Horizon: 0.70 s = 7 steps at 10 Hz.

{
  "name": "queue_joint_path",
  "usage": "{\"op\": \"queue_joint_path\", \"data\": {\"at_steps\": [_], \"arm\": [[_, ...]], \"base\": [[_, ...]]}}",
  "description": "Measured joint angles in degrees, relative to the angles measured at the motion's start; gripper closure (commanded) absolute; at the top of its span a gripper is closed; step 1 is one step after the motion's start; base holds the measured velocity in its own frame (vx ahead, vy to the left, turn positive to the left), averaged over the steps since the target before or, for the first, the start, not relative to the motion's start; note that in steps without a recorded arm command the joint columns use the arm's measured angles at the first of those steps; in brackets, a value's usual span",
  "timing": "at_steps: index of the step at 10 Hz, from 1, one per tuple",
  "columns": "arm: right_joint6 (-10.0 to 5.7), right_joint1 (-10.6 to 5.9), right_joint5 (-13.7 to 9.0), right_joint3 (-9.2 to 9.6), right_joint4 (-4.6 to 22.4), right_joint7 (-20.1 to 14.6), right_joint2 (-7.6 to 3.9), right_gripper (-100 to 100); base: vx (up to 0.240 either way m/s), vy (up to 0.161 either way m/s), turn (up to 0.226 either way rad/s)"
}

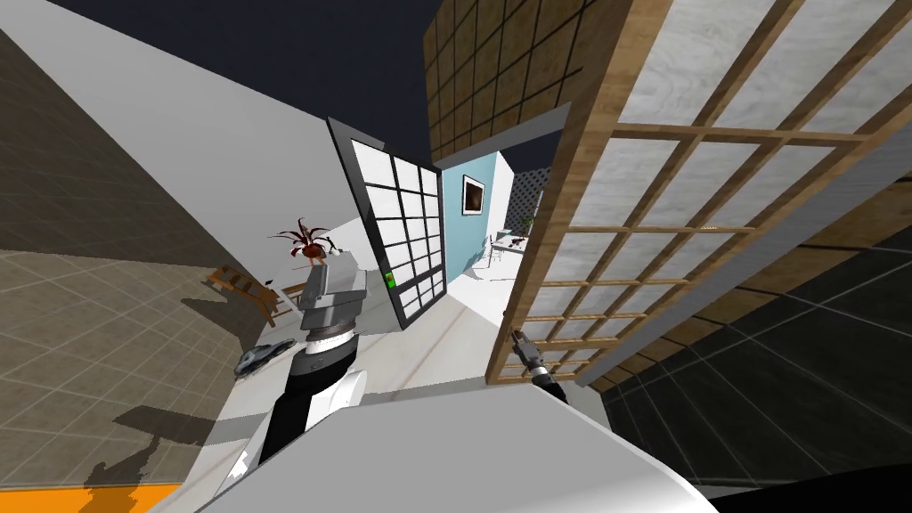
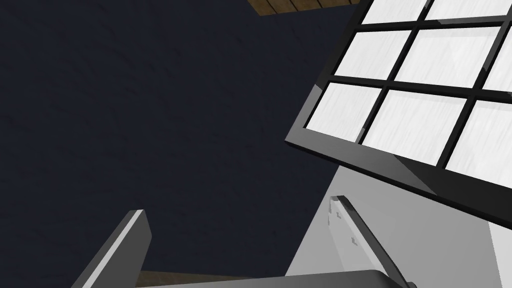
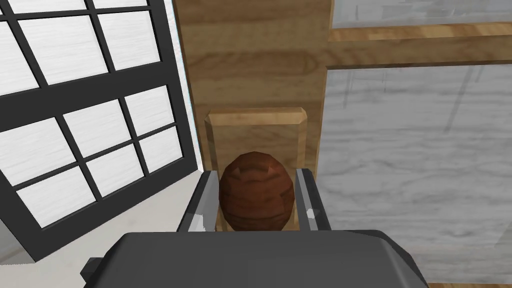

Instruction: Pull the door open

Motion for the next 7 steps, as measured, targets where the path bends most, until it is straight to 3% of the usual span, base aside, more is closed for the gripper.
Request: {"op": "queue_joint_path", "data": {"at_steps": [2,4,5,7], "arm": [[-1.54,0.97,1.1,1.35,-0.2,-1.2,-1.04,100],[-4.24,1.82,2.2,2.76,0.5,-2.5,-1.91,100],[-4.35,2.36,2.4,3.05,-0.1,-2.6,-2.15,100],[-6.02,4.11,3.8,4.84,-1.6,-4.1,-3.72,100]], "base": [[-0.088,-0.029,-0.032],[-0.070,-0.025,-0.032],[-0.075,-0.060,-0.062],[-0.074,-0.046,-0.027]]}}
